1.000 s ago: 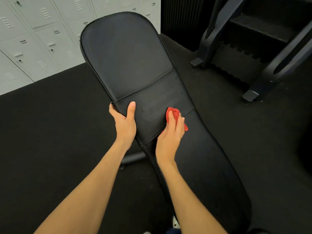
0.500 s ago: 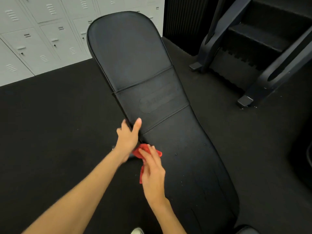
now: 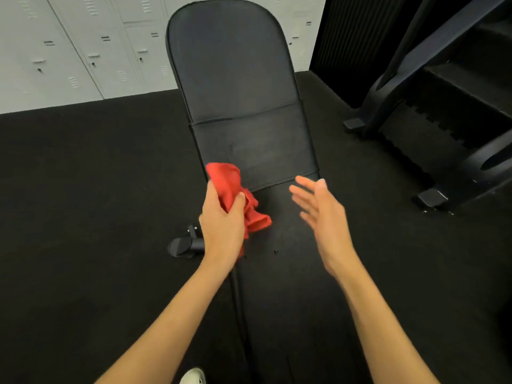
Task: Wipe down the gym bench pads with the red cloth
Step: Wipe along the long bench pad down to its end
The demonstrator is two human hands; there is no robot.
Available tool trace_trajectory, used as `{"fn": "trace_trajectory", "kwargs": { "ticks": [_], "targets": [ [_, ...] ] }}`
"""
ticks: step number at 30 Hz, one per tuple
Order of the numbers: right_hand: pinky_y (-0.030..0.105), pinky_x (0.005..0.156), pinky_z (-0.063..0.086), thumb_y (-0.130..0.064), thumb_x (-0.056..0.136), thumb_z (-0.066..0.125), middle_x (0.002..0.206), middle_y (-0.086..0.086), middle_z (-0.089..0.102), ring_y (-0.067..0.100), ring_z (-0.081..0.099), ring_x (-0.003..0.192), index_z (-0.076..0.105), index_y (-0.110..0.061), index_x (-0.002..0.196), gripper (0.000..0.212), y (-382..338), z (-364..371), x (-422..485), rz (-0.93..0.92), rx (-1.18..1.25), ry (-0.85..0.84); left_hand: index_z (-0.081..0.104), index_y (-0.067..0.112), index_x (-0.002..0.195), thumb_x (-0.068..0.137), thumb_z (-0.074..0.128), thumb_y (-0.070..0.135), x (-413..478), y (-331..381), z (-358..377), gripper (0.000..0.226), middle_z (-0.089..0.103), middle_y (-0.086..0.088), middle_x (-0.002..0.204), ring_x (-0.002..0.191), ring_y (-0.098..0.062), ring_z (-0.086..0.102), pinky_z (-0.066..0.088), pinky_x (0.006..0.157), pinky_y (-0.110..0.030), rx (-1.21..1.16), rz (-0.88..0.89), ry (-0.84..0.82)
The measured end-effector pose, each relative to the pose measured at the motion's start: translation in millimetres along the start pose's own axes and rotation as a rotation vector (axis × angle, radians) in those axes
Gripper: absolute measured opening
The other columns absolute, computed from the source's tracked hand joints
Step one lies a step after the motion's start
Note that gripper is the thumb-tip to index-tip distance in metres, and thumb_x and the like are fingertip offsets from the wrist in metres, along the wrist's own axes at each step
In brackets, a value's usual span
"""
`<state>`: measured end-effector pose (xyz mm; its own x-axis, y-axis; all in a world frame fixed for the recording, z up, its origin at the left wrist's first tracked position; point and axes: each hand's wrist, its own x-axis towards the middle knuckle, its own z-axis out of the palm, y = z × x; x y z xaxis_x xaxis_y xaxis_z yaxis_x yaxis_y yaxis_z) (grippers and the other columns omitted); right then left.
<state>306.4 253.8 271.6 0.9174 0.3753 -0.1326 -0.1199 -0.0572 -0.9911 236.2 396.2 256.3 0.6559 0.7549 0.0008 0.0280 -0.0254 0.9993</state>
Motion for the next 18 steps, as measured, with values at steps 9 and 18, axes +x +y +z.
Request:
{"fn": "trace_trajectory", "kwargs": {
  "ticks": [9,18],
  "targets": [
    [0.007,0.077,0.031,-0.050,0.095,0.044,0.122,-0.020,0.058,-0.002,0.051,0.111,0.052,-0.039,0.130,0.038,45.0,-73.9,66.4,-0.080,-0.424,0.165,0.063,0.013,0.135,0.093,0.058,0.036,42.3,-57.8,-0.6,0.049,0.052,-0.013,0.148,0.139,-0.035,0.045,0.032,0.112,-0.051,1.034,0.932,-0.193],
    [0.050,0.115,0.018,-0.048,0.096,0.049,0.160,0.001,0.004,0.031,0.016,0.143,-0.016,-0.049,0.145,0.081,52.6,-49.0,111.5,-0.028,-0.625,-0.209,0.063,0.024,0.136,0.090,0.067,0.028,-49.8,-139.4,-36.0,0.046,0.056,-0.003,0.144,0.136,-0.023,0.049,0.026,0.116,-0.043,1.216,1.138,-0.519]
  ]
}}
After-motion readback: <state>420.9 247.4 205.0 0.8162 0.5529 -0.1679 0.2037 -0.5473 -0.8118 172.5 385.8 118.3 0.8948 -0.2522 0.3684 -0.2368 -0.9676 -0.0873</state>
